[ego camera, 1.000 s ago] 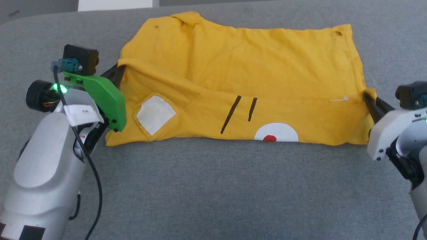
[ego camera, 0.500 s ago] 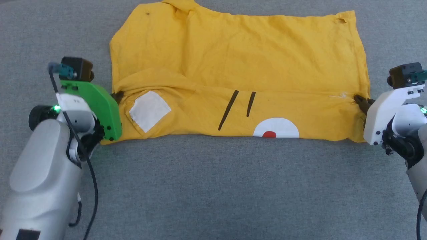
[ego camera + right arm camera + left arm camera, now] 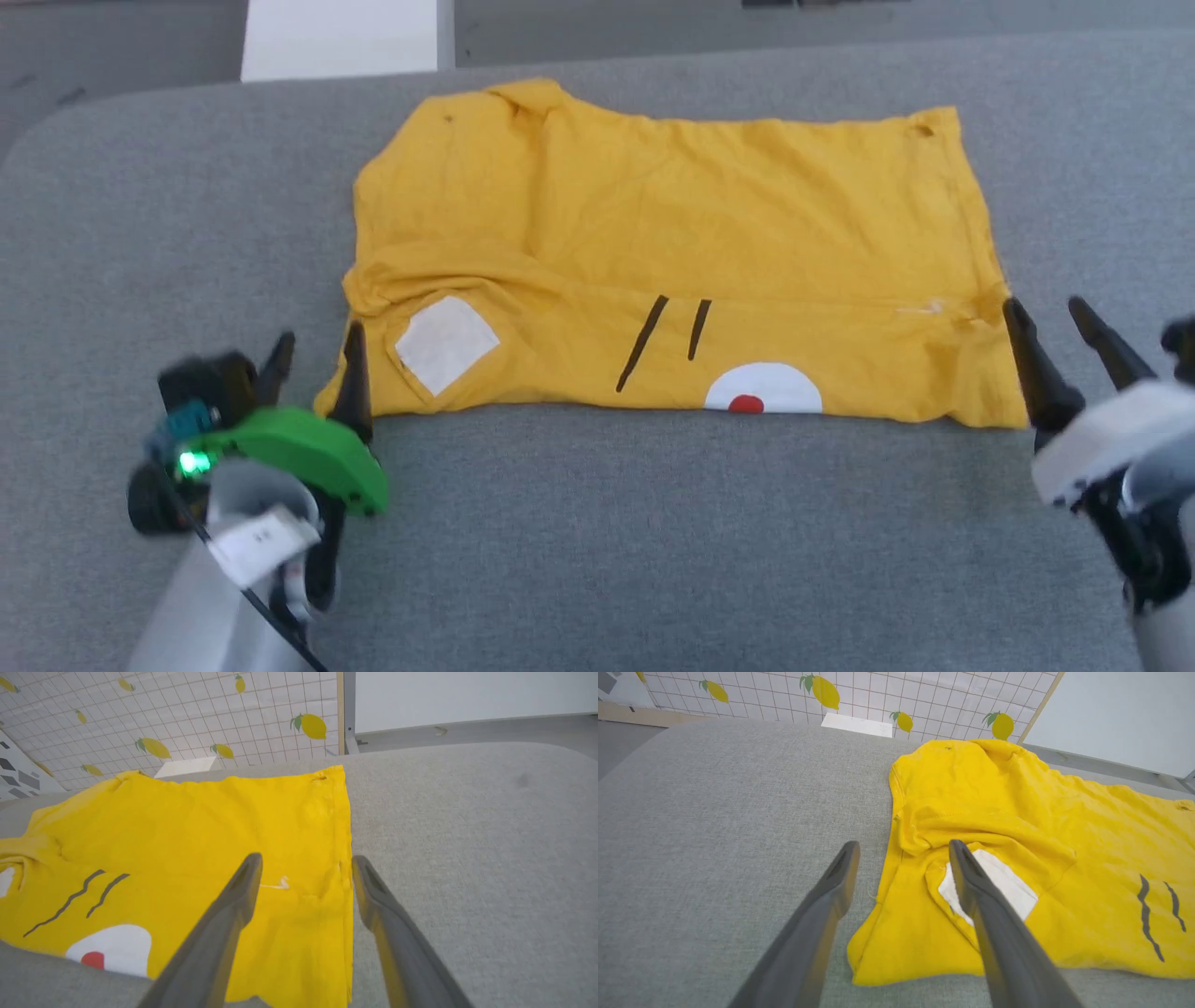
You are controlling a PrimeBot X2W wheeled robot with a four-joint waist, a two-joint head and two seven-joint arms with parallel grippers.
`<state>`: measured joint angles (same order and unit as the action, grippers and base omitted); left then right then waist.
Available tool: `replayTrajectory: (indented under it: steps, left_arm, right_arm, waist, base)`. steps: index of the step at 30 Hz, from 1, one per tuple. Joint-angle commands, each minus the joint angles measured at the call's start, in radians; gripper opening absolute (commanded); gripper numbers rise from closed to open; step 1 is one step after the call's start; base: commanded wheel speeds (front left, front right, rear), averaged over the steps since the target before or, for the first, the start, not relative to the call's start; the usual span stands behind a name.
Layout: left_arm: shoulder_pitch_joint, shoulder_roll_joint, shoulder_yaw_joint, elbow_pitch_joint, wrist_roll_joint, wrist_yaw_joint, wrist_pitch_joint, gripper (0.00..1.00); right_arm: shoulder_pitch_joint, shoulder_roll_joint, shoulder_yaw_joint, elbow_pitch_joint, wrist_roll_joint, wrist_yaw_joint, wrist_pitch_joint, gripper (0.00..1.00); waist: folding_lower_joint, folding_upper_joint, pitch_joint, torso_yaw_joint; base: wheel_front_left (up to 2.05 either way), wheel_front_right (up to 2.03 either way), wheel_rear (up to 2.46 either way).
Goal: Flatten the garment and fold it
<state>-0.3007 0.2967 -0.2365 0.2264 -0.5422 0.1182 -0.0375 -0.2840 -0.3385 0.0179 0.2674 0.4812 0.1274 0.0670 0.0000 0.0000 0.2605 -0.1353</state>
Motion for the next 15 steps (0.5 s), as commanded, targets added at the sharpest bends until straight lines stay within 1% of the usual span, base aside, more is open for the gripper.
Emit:
replayTrajectory:
  steps: [1, 5, 8, 10, 15]
  left_arm:
    - [0.029, -0.013, 0.006, -0.002, -0.002, 0.019, -0.005, 1.00]
    - [0.070, -0.039, 0.030, 0.015, -0.012, 0.093, 0.006, 1.00]
    - [0.084, -0.043, 0.036, 0.037, -0.013, 0.149, 0.058, 1.00]
    - [0.087, -0.043, 0.041, 0.044, -0.026, 0.167, 0.102, 1.00]
    - [0.088, -0.036, 0.043, 0.061, -0.063, 0.211, 0.246, 1.00]
  right_arm:
    - [0.044, 0.031, -0.023, -0.036, -0.025, 0.003, -0.030, 1.00]
    - [0.149, 0.123, -0.084, -0.139, -0.080, 0.003, -0.093, 1.00]
    - [0.199, 0.186, -0.099, -0.197, -0.109, 0.003, -0.120, 1.00]
    - [0.219, 0.216, -0.098, -0.222, -0.116, 0.003, -0.124, 1.00]
    - [0.241, 0.246, -0.093, -0.251, -0.139, 0.003, -0.113, 1.00]
  waist:
    - [0.0000, 0.0000, -0.042, 0.004]
    - [0.0000, 0.0000, -0.058, -0.009]
    - [0.0000, 0.0000, -0.063, -0.026]
    - [0.0000, 0.0000, -0.062, -0.038]
    - [0.0000, 0.0000, -0.059, -0.062]
  base:
    - [0.00, 0.00, 0.00]
    - [0.00, 0.00, 0.00]
    - [0.00, 0.00, 0.00]
    - [0.00, 0.00, 0.00]
    - [0.00, 0.00, 0.00]
